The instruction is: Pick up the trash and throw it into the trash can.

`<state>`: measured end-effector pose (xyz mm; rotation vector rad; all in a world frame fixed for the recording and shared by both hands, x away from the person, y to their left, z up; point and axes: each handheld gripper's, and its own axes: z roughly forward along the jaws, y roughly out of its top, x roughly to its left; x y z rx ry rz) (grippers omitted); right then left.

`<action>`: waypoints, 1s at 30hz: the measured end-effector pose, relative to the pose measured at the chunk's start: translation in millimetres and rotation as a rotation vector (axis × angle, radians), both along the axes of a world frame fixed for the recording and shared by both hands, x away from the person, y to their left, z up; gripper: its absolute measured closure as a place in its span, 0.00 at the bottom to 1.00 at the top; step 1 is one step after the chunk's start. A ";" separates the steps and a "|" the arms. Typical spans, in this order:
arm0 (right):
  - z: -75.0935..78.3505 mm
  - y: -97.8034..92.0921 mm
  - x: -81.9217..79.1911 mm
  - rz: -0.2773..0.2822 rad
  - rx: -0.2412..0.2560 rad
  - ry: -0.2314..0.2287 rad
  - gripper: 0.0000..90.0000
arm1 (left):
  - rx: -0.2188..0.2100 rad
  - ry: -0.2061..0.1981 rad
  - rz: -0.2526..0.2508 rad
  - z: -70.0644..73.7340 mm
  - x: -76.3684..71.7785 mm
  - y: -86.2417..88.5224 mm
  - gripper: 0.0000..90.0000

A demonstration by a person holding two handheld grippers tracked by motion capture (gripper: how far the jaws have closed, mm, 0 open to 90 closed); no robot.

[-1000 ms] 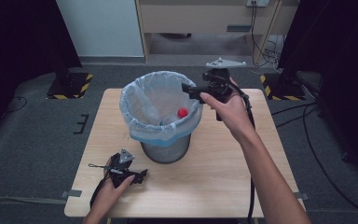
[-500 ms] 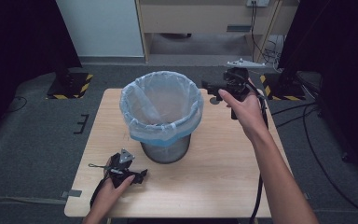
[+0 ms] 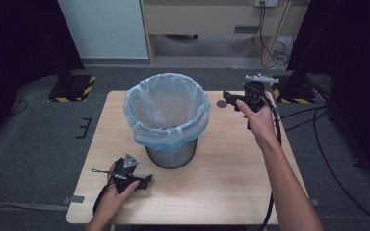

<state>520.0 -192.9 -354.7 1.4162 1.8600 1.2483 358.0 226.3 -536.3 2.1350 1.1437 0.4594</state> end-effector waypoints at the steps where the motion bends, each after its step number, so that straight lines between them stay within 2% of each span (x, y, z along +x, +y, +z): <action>1: -5.8 -1.8 2.1 -0.007 -0.003 0.005 0.11 | 0.000 0.000 0.000 0.0 0.0 0.0 0.00; 5: -25.9 -5.3 10.7 -0.012 -0.041 0.044 0.11 | 0.000 0.000 0.000 0.0 0.0 0.0 0.00; 10: -52.4 -6.4 23.1 -0.037 -0.045 0.089 0.12 | 0.000 0.000 0.000 0.0 0.0 0.0 0.00; 16: -74.3 0.4 32.6 -0.033 -0.070 0.123 0.12 | -0.001 -0.001 -0.005 -0.1 0.1 0.4 0.00; 23: -99.3 7.9 33.5 -0.021 -0.099 0.163 0.12 | 0.000 -0.001 -0.007 -0.1 0.0 0.7 0.00; 30: -116.5 7.8 28.6 -0.023 -0.102 0.191 0.12 | 0.000 -0.001 -0.006 -0.1 -0.2 0.7 0.00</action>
